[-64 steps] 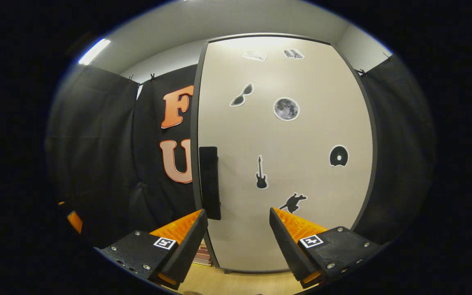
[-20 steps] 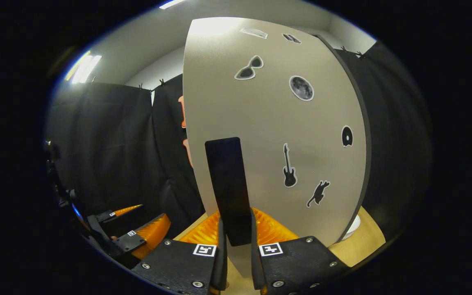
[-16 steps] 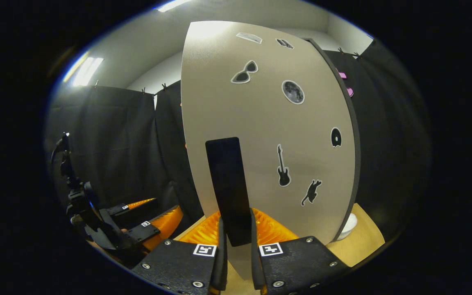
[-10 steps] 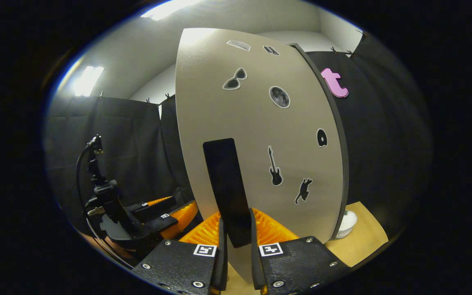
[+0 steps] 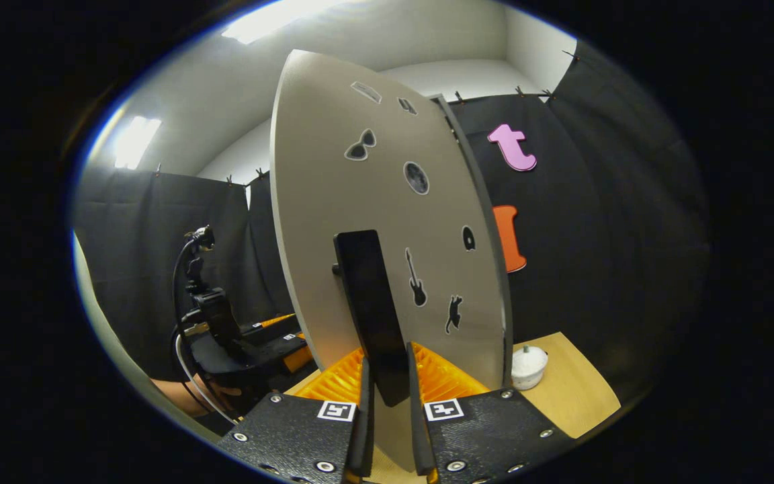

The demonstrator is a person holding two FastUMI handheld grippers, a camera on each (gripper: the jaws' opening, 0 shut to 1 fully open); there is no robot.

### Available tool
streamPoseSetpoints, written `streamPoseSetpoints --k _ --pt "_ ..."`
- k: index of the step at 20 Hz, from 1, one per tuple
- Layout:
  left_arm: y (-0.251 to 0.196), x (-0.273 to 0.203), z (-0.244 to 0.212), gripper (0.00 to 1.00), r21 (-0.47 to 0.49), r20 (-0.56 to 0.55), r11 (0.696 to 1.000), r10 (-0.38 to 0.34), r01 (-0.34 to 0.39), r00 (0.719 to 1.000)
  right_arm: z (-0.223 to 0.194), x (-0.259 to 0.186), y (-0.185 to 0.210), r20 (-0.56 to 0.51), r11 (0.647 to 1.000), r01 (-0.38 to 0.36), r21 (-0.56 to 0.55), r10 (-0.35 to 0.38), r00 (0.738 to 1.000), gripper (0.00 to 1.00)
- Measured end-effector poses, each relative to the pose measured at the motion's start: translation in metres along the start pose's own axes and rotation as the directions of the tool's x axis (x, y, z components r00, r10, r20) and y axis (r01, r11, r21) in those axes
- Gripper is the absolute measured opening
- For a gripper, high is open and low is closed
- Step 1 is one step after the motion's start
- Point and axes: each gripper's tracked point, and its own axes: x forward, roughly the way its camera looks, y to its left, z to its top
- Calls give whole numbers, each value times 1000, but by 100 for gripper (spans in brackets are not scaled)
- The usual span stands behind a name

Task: Open the cabinet door with the right hand, grasp the bottle in the cabinet with the left hand and place it on the coaster, then close the cabinet door with the right hand.

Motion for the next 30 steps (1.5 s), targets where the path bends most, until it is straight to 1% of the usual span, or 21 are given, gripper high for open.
streamPoseSetpoints --k 4,7,10,14,18,22,24,25,27,28,29,30 --pt "-29 12 4 96 -24 3 999 -38 38 999 4 -6 -19 18 998 69 2 -69 997 23" --pt "-40 24 5 96 -53 -5 997 -49 49 999 9 -11 -32 34 992 121 -20 -121 992 19" --pt "-45 34 6 96 -66 -8 997 -45 44 999 11 -15 -43 43 988 152 -26 -151 988 18" --pt "-44 51 8 96 -74 -11 997 -33 32 999 15 -18 -60 55 985 174 -17 -172 983 17" --pt "-44 60 11 96 -58 -6 998 -17 16 1000 20 -22 -77 73 981 194 10 -194 978 16" --pt "-41 72 15 96 -49 1 999 -9 9 1000 22 -34 -95 94 968 252 -23 -248 964 11" --pt "-42 77 14 96 -58 -7 998 -14 13 1000 24 -31 -96 92 966 254 -39 -250 964 13" --pt "-43 80 13 97 -61 -10 998 -15 14 1000 25 -30 -96 94 966 256 -48 -251 964 17" --pt "-44 84 12 97 -61 -15 998 -16 15 1000 26 -32 -100 100 960 272 -71 -264 959 22" --pt "-43 86 11 96 -61 -17 998 -16 15 1000 25 -35 -102 103 957 280 -81 -272 957 23" --pt "-44 88 10 97 -61 -20 998 -17 16 1000 27 -36 -103 106 956 280 -86 -271 957 34" --pt "-43 89 10 96 -62 -23 998 -16 15 1000 30 -38 -101 118 958 275 -83 -264 957 30"
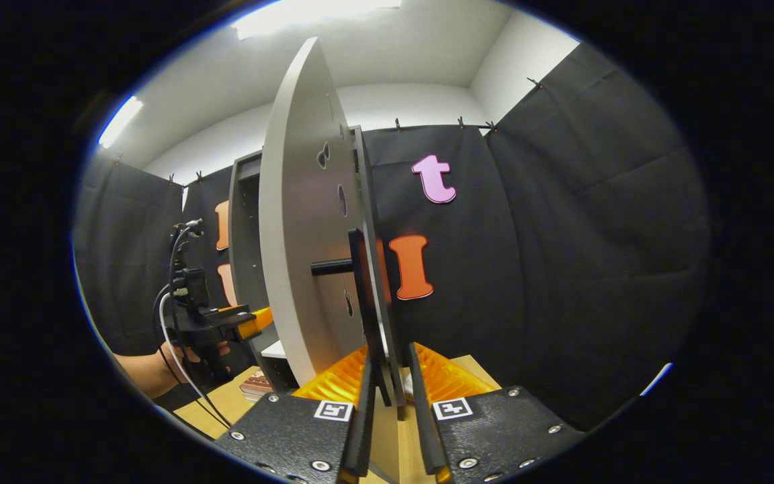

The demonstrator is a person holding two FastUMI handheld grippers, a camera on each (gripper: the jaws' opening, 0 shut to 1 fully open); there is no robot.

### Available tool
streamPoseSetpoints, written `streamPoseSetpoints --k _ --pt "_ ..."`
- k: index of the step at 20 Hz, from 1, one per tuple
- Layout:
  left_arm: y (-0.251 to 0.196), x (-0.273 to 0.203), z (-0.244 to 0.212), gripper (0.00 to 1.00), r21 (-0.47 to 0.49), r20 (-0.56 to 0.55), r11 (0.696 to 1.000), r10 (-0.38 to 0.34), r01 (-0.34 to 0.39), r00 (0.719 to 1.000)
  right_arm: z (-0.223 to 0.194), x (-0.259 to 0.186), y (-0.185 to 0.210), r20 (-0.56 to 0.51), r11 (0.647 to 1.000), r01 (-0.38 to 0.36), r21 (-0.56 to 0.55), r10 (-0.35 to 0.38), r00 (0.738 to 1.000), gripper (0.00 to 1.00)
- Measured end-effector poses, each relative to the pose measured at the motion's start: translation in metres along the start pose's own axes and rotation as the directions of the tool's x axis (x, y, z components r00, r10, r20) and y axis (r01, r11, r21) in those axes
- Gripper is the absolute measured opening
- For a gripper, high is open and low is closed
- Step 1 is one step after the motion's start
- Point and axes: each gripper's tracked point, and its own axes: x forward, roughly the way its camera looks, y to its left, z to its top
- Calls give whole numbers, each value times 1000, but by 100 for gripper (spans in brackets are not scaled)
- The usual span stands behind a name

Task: Open the cabinet door with the right hand, grasp the bottle in the cabinet with the left hand and place it on the coaster, then close the cabinet door with the right hand.

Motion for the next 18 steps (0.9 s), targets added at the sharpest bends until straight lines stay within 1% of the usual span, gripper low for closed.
streamPoseSetpoints --k 2,3,5,9,12,13,15,16,17,18 --pt "0 4 -2 97 -5 -3 1000 1 -1 1000 9 -4 3 35 1000 -21 11 20 999 37" --pt "2 5 -2 97 -6 -5 1000 4 -4 1000 17 -8 3 56 1000 -20 3 20 998 44" --pt "3 8 -1 96 -6 -4 1000 6 -6 1000 24 -18 -2 85 999 -8 -33 10 996 49" --pt "2 17 2 96 -11 0 1000 -1 1 1000 30 -26 -2 118 996 6 -85 4 993 55" --pt "-1 28 0 96 -24 -10 1000 -10 10 1000 38 -39 -9 154 994 36 -106 -19 988 60" --pt "-2 34 -2 96 -34 -18 999 -15 15 1000 39 -43 -11 162 994 44 -105 -27 987 64" --pt "-5 46 -8 96 -65 -44 998 -31 28 999 40 -50 -15 161 993 59 -98 -42 986 65" --pt "-9 53 -14 96 -78 -63 996 -43 38 997 38 -52 -16 155 993 62 -97 -46 987 70" --pt "-12 61 -21 96 -92 -80 995 -53 45 995 37 -49 -19 148 993 68 -96 -53 988 68" --pt "-16 67 -28 96 -109 -100 993 -62 51 993 34 -47 -21 139 993 72 -98 -58 989 70"
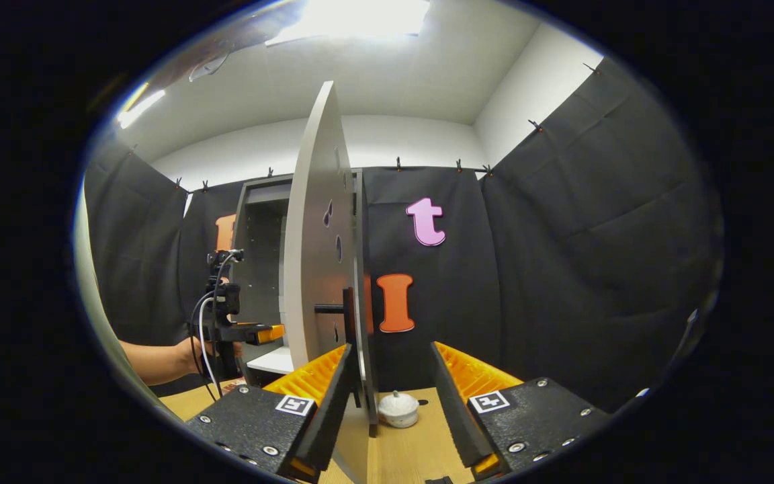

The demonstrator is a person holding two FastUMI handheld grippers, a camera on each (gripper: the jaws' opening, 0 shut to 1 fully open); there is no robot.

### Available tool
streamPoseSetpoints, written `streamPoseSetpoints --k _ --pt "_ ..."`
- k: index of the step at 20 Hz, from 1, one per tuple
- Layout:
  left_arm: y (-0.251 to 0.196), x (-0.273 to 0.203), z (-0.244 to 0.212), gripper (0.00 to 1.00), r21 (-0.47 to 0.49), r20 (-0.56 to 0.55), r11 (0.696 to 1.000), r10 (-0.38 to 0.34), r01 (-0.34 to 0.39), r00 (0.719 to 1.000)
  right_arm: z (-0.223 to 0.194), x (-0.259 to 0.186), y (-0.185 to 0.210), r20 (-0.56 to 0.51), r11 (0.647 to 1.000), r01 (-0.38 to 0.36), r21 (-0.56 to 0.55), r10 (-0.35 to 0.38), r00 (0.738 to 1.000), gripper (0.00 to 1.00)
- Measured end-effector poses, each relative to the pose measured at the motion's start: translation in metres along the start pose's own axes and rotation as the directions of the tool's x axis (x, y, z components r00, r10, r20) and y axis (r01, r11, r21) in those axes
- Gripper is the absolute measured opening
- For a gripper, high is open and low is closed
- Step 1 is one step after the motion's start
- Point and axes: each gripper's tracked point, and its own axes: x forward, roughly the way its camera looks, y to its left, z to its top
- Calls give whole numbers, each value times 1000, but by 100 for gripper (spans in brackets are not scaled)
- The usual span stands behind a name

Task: Open the cabinet door with the right hand, grasp the bottle in the cabinet with the left hand and place it on the coaster, then close the cabinet door with the right hand.

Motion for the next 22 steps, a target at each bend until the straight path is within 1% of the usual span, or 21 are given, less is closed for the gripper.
streamPoseSetpoints --k 2,4,10,12,14,16,17,18,20,22 --pt "-10 14 -14 96 -31 -33 999 -30 28 999 -3 1 0 -19 1000 11 -6 -11 1000 74" --pt "-17 29 -24 96 -39 -56 999 -39 37 998 -8 -2 -3 -31 1000 28 -11 -28 999 78" --pt "-18 74 -46 98 7 -80 1000 17 -17 997 -17 -7 -14 -65 996 81 -20 -82 995 78" --pt "-13 88 -53 98 16 -90 999 36 -34 995 -21 -7 -16 -74 996 87 -25 -89 993 78" --pt "-13 96 -56 98 29 -90 999 43 -41 995 -25 -8 -12 -84 997 75 -21 -77 993 79" --pt "-14 93 -53 98 50 -80 998 44 -41 996 -30 -6 -11 -90 997 74 -23 -76 993 78" --pt "-14 94 -53 91 64 -75 997 51 -46 996 -32 -4 -10 -99 997 71 -17 -72 992 78" --pt "-14 94 -55 82 75 -81 997 43 -37 996 -35 -3 -9 -105 998 68 -12 -69 992 78" --pt "-11 92 -54 82 84 -85 996 46 -39 995 -37 0 -8 -107 998 60 -4 -60 992 79" --pt "-11 90 -51 80 70 -72 997 43 -38 996 -38 4 -7 -107 999 49 2 -49 993 79"
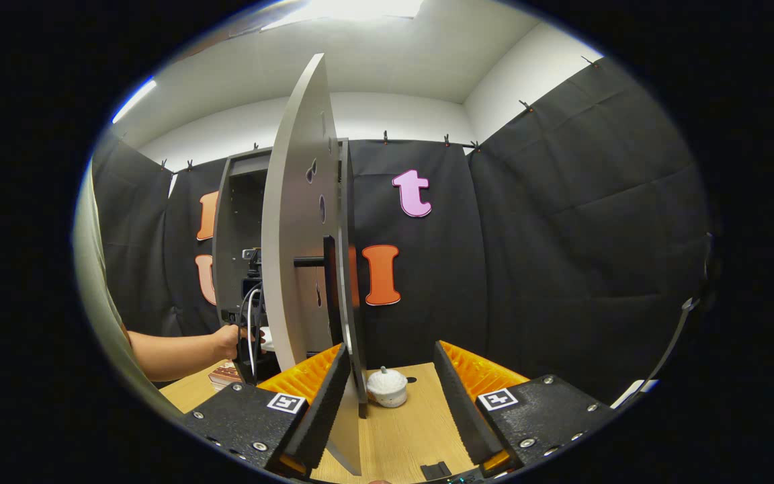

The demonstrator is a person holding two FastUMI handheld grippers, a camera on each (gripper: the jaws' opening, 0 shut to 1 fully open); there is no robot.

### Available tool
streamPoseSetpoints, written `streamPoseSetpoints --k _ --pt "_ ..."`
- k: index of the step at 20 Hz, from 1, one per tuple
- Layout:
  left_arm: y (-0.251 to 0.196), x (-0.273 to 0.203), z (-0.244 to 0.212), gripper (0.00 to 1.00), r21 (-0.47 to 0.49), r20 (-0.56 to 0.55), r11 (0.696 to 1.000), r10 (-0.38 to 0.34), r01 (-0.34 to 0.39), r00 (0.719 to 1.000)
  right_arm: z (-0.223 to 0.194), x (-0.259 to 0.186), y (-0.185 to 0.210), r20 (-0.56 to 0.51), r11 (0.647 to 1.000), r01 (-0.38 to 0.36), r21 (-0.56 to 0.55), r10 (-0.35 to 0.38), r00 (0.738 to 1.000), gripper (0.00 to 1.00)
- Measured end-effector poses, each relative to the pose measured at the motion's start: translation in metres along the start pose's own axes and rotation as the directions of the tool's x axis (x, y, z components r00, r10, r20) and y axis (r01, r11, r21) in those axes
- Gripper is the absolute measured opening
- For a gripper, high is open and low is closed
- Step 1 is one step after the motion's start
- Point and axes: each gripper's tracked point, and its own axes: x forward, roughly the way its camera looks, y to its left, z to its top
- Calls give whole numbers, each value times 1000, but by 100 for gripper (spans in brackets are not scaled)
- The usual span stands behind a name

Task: Open the cabinet door with the right hand, grasp the bottle in the cabinet with the left hand and place it on the coaster, then close the cabinet door with the right hand.

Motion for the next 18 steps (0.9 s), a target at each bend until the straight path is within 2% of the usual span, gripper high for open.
streamPoseSetpoints --k 4,6,11,15,18 --pt "5 -21 10 78 7 41 1000 8 -8 999 0 6 1 -5 999 -31 5 31 999 79" --pt "11 -36 9 80 25 56 1000 10 -12 998 -1 10 1 -8 998 -58 8 58 998 78" --pt "25 -85 6 78 47 101 998 25 -30 995 3 21 2 -2 993 -122 6 122 993 78" --pt "41 -116 -4 79 38 99 996 74 -78 992 3 28 -1 -8 987 -156 21 156 988 79" --pt "56 -144 -10 80 15 116 990 136 -139 984 0 35 1 -17 978 -201 51 202 979 78"
